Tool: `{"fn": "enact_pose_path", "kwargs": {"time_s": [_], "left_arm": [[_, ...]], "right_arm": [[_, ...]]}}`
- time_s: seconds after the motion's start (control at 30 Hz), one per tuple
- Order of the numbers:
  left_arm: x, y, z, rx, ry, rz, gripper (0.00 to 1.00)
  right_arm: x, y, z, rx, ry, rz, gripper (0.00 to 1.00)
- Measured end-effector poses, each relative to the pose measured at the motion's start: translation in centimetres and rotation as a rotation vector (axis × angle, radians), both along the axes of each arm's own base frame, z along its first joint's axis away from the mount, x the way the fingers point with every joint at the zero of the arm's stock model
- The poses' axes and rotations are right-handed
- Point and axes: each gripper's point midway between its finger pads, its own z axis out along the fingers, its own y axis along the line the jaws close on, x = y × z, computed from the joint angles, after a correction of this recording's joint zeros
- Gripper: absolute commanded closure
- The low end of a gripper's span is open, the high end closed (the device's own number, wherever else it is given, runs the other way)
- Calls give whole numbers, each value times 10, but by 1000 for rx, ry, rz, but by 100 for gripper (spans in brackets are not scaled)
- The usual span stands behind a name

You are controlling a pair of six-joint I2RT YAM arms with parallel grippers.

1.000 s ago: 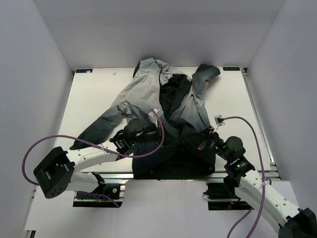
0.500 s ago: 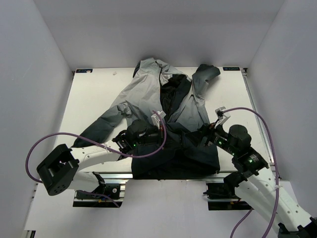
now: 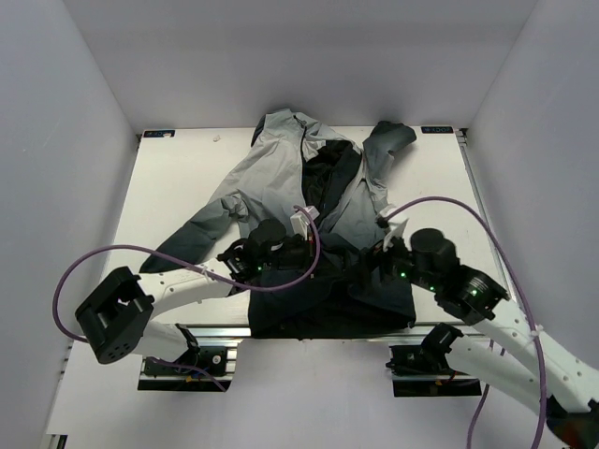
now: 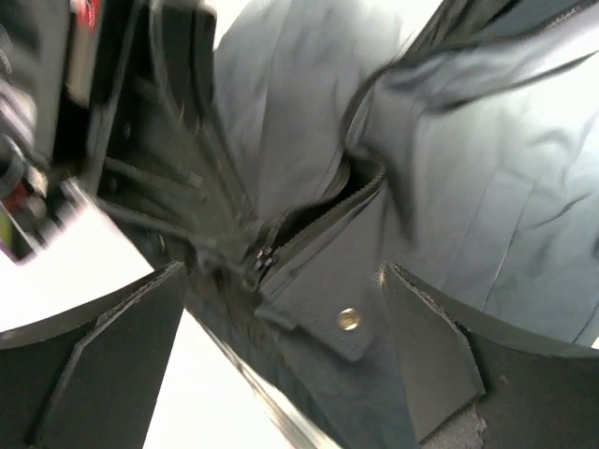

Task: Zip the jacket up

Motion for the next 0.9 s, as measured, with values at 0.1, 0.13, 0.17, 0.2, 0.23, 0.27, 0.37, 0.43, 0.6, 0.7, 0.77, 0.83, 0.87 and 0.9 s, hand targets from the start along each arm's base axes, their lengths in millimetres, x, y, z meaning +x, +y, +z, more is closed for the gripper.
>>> {"fn": "enact_pose_path", "kwargs": {"time_s": [0.1,0.13,0.17,0.2,0.23,0.27,0.37,0.43,0.6,0.7,0.77,0.83,0.87,0.9], "left_arm": [[8,2,-1,13,11,15,100],[12,3,-2,20,16,23,100],[16,5,-2,25,18,33,100],[21,6,-2,31,18,43,100],[25,7,-2,35,19,50,100],[28,7,-1,41,18,55,100],[34,8,2,50,10,64,100],[35,8,3,56,7,63,100],[34,8,-2,71,15,53,100],[32,6,-3,77,21,36,100],[31,6,-2,81,23,24,100],[30,6,-2,83,24,16,100],[29,6,-2,84,23,12,100],[28,6,-3,86,25,9,100]], "right_arm": [[-5,9,-14,-87,-1,17,11],[-7,13,-16,-107,-13,24,11],[-6,17,-17,-121,-36,33,11],[-5,21,-17,-132,-61,40,11],[-4,25,-17,-141,-86,49,11],[-3,29,-16,-154,-115,60,11],[4,35,-20,-220,-180,84,13],[7,36,-23,-259,-211,101,15],[13,32,-17,-301,-287,98,22],[15,30,-18,-340,-311,91,22],[16,32,-20,-381,-320,88,22],[16,34,-24,-421,-324,90,22],[16,35,-27,-444,-325,90,21],[16,36,-30,-465,-326,92,21]]}}
